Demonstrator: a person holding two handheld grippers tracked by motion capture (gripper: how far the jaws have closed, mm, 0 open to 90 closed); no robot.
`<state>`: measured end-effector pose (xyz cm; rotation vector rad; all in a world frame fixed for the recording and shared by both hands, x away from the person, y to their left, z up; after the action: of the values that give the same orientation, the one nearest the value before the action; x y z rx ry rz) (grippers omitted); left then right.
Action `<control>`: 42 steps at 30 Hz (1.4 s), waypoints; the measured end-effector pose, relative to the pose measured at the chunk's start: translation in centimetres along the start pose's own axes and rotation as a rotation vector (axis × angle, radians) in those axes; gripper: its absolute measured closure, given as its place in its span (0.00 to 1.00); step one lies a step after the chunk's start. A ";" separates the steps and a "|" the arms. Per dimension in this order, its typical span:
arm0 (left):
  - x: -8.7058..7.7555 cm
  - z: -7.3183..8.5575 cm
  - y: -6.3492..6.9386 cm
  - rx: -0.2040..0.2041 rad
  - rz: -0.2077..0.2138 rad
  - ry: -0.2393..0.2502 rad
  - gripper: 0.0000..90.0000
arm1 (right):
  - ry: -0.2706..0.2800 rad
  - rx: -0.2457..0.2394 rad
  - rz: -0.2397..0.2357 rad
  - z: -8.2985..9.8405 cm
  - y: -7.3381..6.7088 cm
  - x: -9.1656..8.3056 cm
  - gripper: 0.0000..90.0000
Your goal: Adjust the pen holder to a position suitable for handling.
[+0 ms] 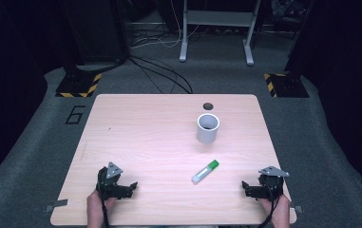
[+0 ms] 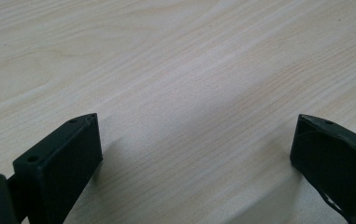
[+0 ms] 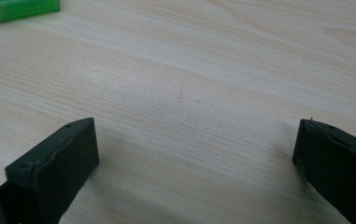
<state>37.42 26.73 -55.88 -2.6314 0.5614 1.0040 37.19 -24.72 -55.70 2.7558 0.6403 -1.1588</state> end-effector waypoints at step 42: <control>0.1 0.0 0.1 -0.012 0.003 0.005 0.03 | 0.062 -0.030 -0.079 -6.9 -2.2 -1.1 0.00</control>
<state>37.44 26.65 -55.91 -2.6452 0.5620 1.0056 40.16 -21.48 -49.89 2.7747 0.7728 -1.0727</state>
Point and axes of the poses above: each handheld gripper's, and its own axes: x roughly forward along the jaws, z roughly out of its underside, y roughly to its right, the point moved 4 cm from there along x, roughly forward along the jaws, and after that the axes turned 7 degrees about -z, right-handed, at the moved point
